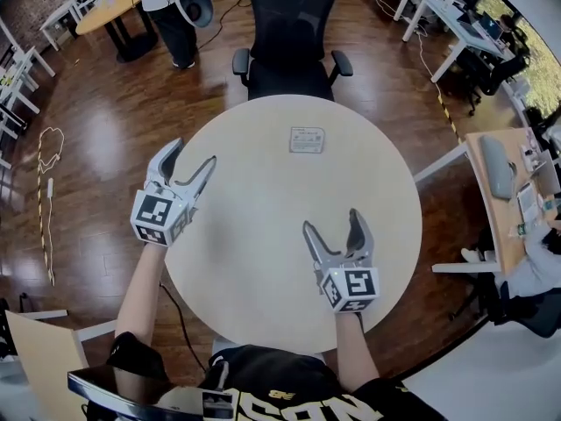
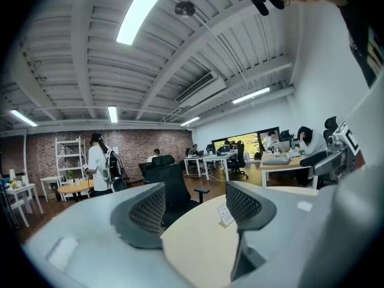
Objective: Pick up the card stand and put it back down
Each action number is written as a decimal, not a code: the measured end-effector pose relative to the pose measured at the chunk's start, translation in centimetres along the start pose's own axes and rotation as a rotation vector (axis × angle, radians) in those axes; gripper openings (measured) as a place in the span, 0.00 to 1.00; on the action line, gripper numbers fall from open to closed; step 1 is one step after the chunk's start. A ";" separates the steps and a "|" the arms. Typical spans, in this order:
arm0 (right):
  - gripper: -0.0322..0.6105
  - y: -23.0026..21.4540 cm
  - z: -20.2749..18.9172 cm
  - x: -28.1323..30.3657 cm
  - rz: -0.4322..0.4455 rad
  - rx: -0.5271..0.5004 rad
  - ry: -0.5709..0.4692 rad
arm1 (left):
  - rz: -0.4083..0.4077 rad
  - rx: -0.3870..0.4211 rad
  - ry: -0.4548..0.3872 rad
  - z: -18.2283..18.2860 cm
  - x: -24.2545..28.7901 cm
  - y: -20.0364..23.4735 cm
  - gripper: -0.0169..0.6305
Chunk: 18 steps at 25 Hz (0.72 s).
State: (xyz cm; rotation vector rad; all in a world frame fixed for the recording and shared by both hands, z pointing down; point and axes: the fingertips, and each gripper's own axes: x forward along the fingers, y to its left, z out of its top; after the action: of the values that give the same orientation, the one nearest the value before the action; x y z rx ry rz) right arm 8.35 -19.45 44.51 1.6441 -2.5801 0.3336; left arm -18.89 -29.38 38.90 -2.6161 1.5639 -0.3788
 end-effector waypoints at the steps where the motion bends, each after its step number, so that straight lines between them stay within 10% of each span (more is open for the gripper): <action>1: 0.75 -0.4 -0.2 0.2 -0.007 0.006 0.006 | -0.003 0.012 0.013 -0.2 0.4 0.7 0.52; 18: 0.75 -5.3 -3.4 4.0 -0.048 0.055 0.072 | -0.236 0.154 0.155 -4.5 11.3 6.7 0.80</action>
State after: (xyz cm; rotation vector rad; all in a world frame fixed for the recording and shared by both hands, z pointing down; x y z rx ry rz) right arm 11.21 -24.40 49.27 1.6765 -2.4964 0.4562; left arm -20.65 -42.20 43.96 -2.7108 1.2072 -0.7036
